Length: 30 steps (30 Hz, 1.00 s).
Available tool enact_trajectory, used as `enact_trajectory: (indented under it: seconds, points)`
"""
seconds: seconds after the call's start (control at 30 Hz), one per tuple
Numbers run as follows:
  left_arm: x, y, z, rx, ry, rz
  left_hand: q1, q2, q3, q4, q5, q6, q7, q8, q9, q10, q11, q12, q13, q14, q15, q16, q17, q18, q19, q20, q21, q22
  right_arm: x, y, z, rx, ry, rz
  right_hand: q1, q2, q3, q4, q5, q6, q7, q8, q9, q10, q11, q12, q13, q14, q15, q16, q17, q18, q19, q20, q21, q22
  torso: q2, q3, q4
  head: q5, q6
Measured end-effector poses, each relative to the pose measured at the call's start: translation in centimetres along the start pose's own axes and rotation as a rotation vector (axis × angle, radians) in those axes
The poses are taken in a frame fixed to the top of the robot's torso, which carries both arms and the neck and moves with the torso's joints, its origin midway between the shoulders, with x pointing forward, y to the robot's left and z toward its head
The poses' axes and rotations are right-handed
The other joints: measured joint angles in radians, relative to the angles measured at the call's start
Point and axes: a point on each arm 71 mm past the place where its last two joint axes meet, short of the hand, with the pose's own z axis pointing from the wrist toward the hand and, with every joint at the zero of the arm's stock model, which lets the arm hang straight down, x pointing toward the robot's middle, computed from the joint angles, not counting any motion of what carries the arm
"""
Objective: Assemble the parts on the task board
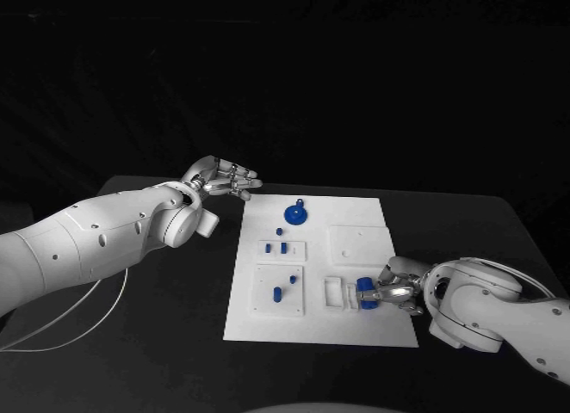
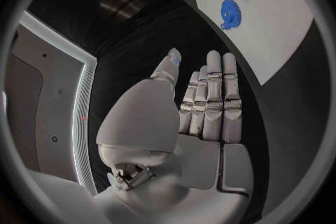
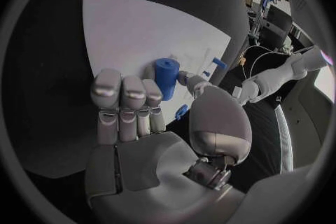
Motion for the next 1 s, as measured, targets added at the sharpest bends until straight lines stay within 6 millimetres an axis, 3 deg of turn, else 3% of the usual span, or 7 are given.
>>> enact_trajectory:
  seconds: [0.43,0.73,1.0]
  points:
    - [0.1,0.1,0.0,0.001,0.000,-0.001,0.000,0.000,0.000,0.000,0.000,0.000,0.000,0.000,0.000,0.000,0.000,0.000,0.000,0.000,0.000,0.000,0.000,0.000,0.000,0.000,0.000,-0.004,-1.2,1.5,-1.0,-0.042,-0.016,0.088,0.002,-0.007,-0.010,-0.011,0.032,0.003,-0.003,0.000,-0.007,0.000,0.000,0.000,0.000,0.000,0.000,0.000,-0.002,0.000,0.000,0.000,0.000,0.000,0.000,-0.0003,0.0007,-0.004,0.004]
    - [0.2,0.1,0.0,0.001,0.001,-0.001,0.000,0.000,0.000,0.000,0.000,0.000,0.000,0.000,0.000,0.000,0.000,0.000,0.000,0.000,0.000,0.000,0.000,0.000,0.000,0.000,0.000,-0.004,-0.8,3.1,-1.0,-0.075,0.002,0.112,0.005,-0.004,-0.016,-0.019,0.036,0.003,-0.003,0.000,-0.016,0.000,0.000,0.000,-0.001,0.000,0.000,0.000,-0.003,0.000,0.000,0.000,0.000,0.000,0.000,-0.0020,0.0023,-0.004,0.001]
    - [0.2,0.1,0.0,0.002,0.002,-0.001,0.000,0.000,0.000,0.000,0.000,0.000,0.000,0.000,0.000,0.000,0.000,0.000,0.000,0.000,0.000,0.000,0.000,0.000,0.000,0.000,0.000,-0.004,-0.3,3.7,-0.3,-0.080,0.016,0.114,0.005,-0.004,-0.020,-0.023,0.042,0.003,-0.003,0.000,-0.021,-0.002,0.002,0.000,-0.001,-0.001,0.001,0.000,-0.003,0.000,0.000,0.000,0.000,0.000,0.000,-0.0019,0.0037,-0.003,0.006]
